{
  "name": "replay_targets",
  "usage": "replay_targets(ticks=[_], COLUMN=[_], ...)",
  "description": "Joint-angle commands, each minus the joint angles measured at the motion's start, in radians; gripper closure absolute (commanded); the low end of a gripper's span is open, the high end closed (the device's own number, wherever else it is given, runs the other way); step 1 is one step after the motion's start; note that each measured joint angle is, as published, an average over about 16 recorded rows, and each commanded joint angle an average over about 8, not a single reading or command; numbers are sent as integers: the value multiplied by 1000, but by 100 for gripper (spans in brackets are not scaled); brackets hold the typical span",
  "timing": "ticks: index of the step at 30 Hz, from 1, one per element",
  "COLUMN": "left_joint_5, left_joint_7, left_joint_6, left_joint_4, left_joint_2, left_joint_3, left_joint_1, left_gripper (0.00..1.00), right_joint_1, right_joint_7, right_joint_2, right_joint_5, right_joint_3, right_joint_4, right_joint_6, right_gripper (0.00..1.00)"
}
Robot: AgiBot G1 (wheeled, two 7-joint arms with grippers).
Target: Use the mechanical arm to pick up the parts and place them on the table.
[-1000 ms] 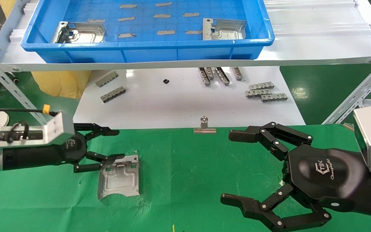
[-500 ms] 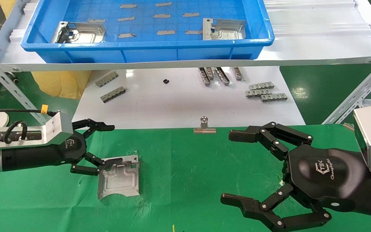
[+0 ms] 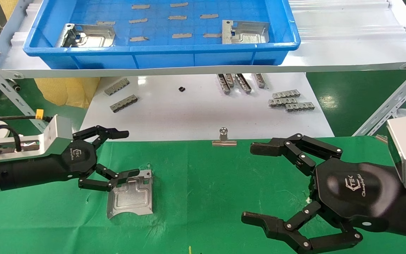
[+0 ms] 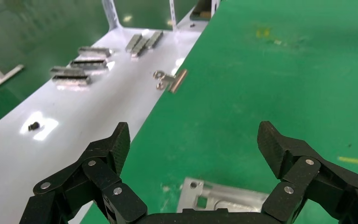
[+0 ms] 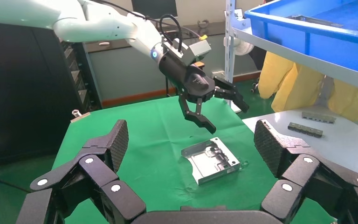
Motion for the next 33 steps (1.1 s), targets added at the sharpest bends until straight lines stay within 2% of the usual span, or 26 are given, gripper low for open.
replay_targets(ticks=[1, 33], left_joint_5=[-11, -185], left_joint_7=[-27, -464], left_joint_6=[-3, -53], left_joint_4=[-44, -751], left_joint_2=[-12, -197], left_joint_3=[-17, -287], left_joint_1=[20, 345], left_gripper=[0, 0], right_joint_1=[0, 0], right_joint_7=[0, 0], right_joint_2=[0, 0], right_joint_5=[0, 0], right_joint_3=[0, 0], right_joint_4=[0, 0], right_joint_6=[0, 0], right_gripper=[0, 0])
